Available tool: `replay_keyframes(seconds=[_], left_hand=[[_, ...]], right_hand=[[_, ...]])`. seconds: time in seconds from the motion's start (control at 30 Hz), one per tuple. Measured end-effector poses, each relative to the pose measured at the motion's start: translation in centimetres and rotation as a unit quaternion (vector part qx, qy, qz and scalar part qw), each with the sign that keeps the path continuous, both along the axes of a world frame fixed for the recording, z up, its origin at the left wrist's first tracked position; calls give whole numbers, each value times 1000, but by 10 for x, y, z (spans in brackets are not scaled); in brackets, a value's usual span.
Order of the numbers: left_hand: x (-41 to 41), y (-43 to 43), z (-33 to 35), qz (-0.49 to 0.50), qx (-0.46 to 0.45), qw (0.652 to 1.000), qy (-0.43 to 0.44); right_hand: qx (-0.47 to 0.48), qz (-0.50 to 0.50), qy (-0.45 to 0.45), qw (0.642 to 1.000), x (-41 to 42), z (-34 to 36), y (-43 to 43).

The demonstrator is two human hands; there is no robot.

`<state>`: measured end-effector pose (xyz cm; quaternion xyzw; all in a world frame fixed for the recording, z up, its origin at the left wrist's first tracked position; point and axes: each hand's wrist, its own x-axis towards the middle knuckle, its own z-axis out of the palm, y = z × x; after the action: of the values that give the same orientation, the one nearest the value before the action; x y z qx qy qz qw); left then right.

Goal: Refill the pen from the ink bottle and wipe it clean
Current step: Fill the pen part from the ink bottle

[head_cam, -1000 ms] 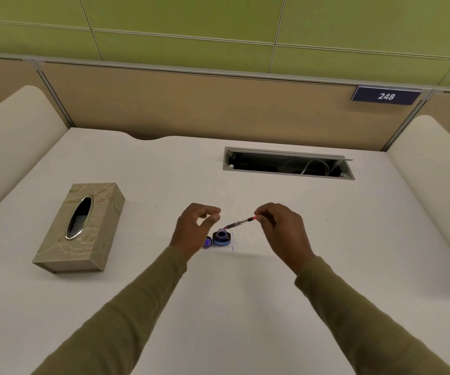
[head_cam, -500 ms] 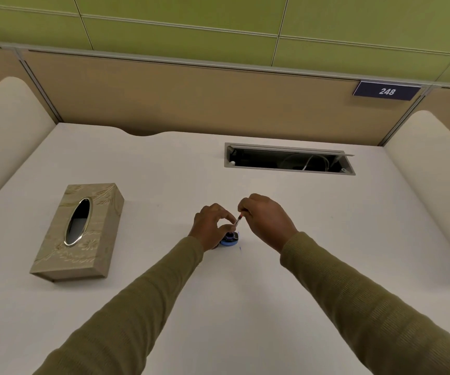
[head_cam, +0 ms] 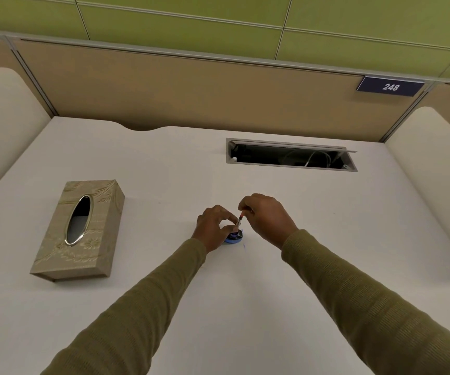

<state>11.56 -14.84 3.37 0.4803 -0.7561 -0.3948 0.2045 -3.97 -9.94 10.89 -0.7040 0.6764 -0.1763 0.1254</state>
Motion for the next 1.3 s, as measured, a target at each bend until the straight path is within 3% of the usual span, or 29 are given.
replay_keyframes(seconds=[1.0,1.3], left_hand=[[-1,7,-13,27,-8,999,38],[0,7,-10,30,-4,999,39]], right_hand=[[17,-11,16,1000,8,-10,0],[22,-40,-25,999,6,-11,-4]])
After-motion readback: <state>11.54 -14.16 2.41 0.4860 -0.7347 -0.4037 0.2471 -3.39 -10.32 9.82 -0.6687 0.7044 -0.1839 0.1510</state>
